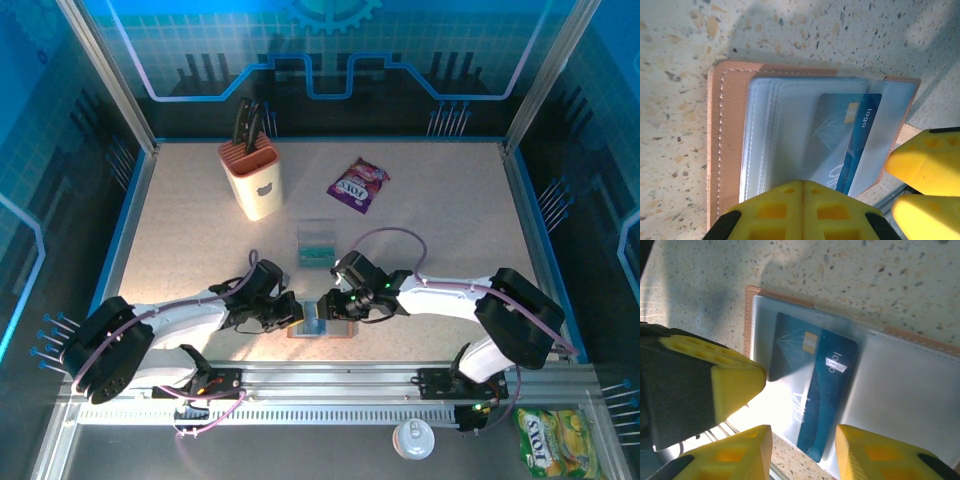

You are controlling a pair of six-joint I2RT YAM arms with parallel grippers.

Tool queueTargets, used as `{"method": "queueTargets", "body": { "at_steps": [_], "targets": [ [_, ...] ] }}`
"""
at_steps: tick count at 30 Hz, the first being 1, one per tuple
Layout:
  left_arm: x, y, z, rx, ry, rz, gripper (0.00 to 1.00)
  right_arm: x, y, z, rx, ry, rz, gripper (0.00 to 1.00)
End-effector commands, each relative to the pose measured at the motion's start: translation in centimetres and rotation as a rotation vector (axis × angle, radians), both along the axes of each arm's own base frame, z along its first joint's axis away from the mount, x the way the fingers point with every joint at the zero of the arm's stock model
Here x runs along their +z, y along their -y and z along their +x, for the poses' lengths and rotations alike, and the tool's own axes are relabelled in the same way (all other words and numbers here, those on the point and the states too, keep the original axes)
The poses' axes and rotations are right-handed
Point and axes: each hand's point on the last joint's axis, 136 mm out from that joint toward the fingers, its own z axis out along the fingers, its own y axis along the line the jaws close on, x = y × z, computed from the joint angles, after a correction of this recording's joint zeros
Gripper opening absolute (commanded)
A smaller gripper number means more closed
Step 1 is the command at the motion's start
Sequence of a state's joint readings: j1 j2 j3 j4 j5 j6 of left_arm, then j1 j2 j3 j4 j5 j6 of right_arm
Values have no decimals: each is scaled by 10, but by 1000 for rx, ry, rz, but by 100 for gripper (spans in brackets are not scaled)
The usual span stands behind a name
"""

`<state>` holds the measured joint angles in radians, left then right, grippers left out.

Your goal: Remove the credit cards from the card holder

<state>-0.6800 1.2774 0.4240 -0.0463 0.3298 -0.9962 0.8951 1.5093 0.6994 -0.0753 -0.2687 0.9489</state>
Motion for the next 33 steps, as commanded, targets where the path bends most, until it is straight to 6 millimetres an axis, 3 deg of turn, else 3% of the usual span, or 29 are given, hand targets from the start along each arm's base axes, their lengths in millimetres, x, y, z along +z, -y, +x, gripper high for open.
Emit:
{"method": "queueTargets", "body": {
  "at_steps": [1, 24, 33],
  "targets": [
    [8, 8, 4, -1, 5, -23, 7, -3, 6, 0, -2, -3, -12, 39],
    [-11, -5, -6, -9, -51, 60, 6, -22, -5, -3, 17, -67, 21, 38],
    [-11, -4, -6, -8, -49, 58, 6, -15, -13, -3, 15, -70, 67, 34]
  ]
}}
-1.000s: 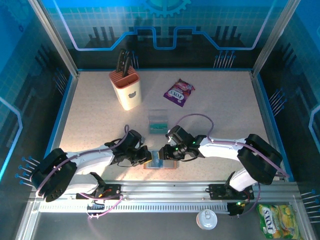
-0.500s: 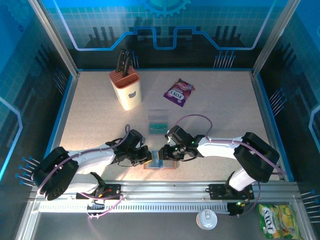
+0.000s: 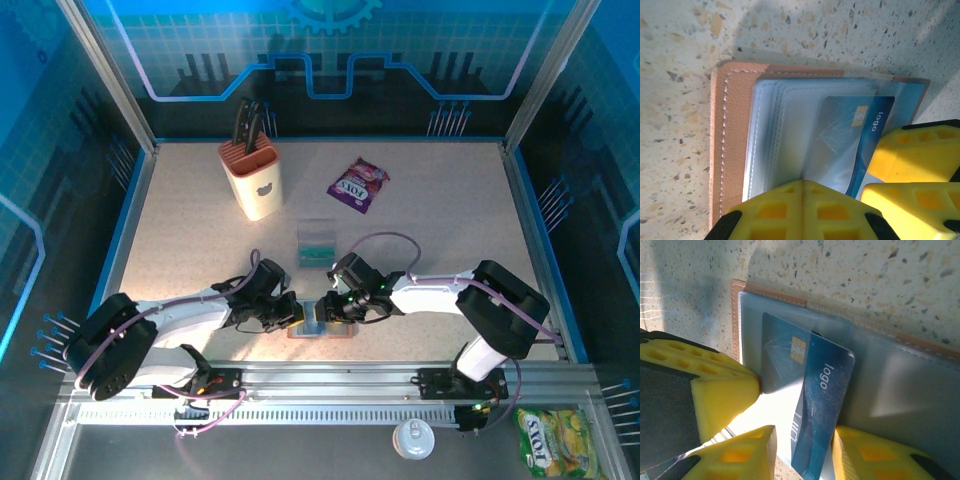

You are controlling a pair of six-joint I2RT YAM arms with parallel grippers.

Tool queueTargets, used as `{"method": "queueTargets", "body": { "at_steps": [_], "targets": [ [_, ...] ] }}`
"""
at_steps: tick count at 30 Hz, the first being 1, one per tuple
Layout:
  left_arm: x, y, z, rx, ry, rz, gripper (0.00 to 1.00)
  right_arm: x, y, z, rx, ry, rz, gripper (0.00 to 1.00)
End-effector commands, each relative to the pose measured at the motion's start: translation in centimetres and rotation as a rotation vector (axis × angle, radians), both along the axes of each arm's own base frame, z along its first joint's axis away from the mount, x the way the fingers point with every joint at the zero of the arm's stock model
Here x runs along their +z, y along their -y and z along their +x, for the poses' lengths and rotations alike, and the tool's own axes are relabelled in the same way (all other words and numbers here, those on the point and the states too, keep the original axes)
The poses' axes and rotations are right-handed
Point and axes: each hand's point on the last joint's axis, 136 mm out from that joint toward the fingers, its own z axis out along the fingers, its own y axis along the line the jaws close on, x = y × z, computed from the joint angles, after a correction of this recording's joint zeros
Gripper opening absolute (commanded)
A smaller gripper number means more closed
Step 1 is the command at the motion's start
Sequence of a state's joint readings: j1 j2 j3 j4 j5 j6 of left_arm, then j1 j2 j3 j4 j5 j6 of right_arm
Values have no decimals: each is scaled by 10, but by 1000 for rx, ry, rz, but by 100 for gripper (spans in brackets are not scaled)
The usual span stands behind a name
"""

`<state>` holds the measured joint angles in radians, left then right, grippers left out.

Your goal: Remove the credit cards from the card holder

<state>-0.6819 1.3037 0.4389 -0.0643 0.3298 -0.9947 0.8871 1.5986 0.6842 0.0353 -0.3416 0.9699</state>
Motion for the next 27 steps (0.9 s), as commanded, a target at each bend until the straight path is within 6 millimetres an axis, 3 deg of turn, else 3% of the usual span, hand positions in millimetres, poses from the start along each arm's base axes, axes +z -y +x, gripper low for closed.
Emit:
{"method": "queueTargets", "body": {
  "at_steps": [1, 7, 15, 27],
  "targets": [
    [-7, -4, -5, -5, -25, 38, 6, 3, -3, 0, -5, -12, 28, 34],
    [-7, -3, -4, -7, -28, 40, 6, 9, -1, 1, -7, 7, 26, 26],
    [-8, -4, -5, -8, -31, 45, 6, 2, 7, 1, -30, 8, 18, 10],
    [-7, -5, -5, -8, -33, 48, 6, 9, 27, 3, -42, 25, -1, 7]
  ]
}}
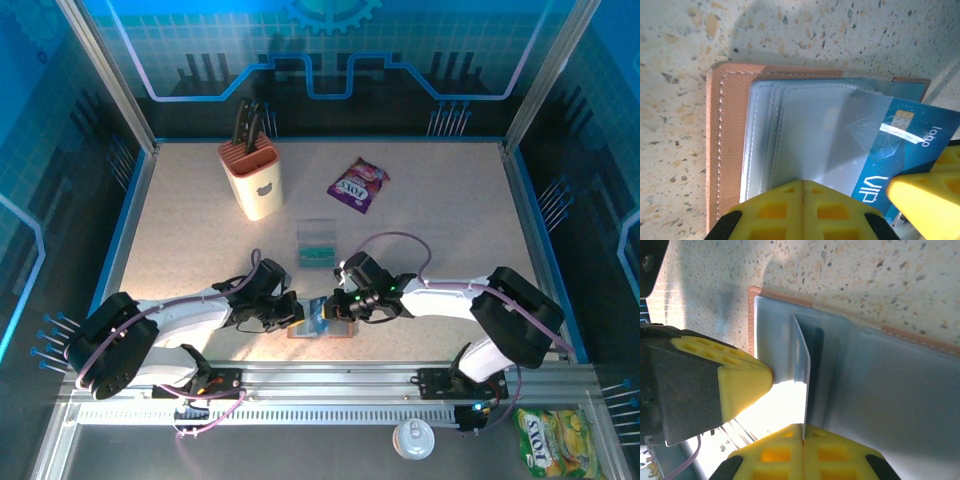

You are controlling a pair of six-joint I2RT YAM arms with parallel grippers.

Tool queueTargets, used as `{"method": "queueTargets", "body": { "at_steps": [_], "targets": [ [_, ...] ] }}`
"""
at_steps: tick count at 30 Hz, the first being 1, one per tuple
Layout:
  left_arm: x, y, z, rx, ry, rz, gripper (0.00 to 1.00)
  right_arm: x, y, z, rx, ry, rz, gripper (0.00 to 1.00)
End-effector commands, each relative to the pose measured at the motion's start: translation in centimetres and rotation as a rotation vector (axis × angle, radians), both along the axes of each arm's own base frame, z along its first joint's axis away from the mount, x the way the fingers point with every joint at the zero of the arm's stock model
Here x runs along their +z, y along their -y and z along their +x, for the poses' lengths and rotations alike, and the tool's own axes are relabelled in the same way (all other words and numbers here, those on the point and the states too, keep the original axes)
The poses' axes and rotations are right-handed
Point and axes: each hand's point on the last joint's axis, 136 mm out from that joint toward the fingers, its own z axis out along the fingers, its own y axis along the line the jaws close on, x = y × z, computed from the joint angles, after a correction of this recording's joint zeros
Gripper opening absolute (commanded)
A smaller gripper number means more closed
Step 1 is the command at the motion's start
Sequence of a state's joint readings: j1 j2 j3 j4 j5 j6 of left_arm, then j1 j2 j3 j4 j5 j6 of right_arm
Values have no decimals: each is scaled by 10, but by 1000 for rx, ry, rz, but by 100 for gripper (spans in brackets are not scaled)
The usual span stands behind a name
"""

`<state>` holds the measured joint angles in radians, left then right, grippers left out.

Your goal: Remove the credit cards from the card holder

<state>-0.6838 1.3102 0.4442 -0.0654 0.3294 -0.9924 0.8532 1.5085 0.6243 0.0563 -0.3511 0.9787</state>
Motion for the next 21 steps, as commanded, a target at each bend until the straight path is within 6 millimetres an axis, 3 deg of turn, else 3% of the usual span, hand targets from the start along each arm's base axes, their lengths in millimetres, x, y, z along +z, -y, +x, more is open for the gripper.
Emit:
{"method": "queueTargets", "body": {
  "at_steps": [1, 13, 21],
  "targets": [
    [-7, -6, -5, -5, -33, 47, 6, -4, 17, 1, -9, 7, -53, 7],
    [5, -4, 1, 11, 6, 29, 14, 20, 34, 5, 55, 82, -138, 4],
    [18, -2, 10, 23, 47, 28, 15, 42, 61, 12, 204, 178, -291, 3]
  ]
}}
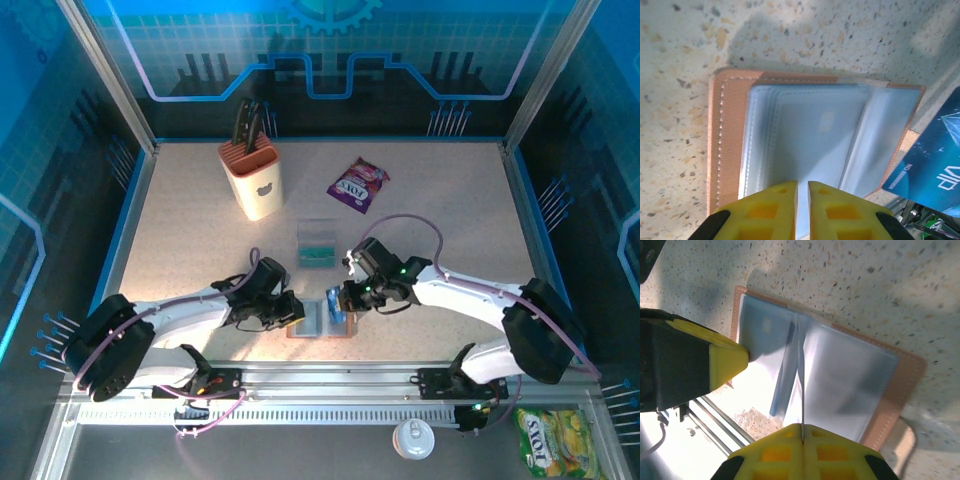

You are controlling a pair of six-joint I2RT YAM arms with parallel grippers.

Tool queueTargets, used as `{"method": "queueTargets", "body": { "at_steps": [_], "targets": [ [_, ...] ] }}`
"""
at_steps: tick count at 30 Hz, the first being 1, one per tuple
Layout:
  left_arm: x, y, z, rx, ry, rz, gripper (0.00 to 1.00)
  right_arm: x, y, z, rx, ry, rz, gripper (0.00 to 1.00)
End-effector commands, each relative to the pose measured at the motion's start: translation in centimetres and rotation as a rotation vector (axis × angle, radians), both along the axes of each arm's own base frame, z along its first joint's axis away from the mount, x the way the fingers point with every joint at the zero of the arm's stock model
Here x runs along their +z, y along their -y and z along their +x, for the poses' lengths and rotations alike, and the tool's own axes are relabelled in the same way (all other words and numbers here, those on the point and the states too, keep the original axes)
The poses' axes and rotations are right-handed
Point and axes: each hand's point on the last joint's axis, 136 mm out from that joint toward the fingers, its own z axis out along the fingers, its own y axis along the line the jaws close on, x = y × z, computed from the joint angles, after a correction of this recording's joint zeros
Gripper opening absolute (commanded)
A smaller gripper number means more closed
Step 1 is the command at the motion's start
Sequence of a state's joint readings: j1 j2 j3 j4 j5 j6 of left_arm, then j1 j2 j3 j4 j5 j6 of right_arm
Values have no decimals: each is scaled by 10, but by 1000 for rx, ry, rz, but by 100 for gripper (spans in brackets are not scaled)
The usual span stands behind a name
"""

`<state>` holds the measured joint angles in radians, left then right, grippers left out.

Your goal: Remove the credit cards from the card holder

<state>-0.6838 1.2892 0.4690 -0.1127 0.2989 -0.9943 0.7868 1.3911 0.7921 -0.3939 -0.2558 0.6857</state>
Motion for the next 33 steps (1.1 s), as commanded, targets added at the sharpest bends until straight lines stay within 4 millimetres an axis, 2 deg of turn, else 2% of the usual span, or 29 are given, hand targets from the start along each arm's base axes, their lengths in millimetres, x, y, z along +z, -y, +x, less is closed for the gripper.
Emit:
{"method": "queueTargets", "body": {
  "at_steps": [1, 5, 9, 15, 21, 25, 33],
  "targets": [
    [13, 0, 6, 7, 37, 8, 15, 11, 23, -2, 128, 55, -133, 3],
    [15, -2, 7, 11, 51, 16, 15, 24, 37, 5, 264, 122, -259, 3],
    [16, -6, 6, 11, 57, 28, 15, 34, 42, 15, 392, 182, -343, 1],
    [24, -11, 8, 29, 108, 22, 15, 47, 29, 38, 529, 247, -373, 0],
    [33, -19, 11, 30, 152, 37, 15, 60, 7, 60, 749, 421, -340, 0],
    [33, -20, 14, 28, 150, 45, 15, 66, -1, 76, 886, 516, -366, 0],
    [32, -21, 24, 35, 142, 60, 15, 64, -15, 119, 1002, 510, -349, 0]
  ]
}}
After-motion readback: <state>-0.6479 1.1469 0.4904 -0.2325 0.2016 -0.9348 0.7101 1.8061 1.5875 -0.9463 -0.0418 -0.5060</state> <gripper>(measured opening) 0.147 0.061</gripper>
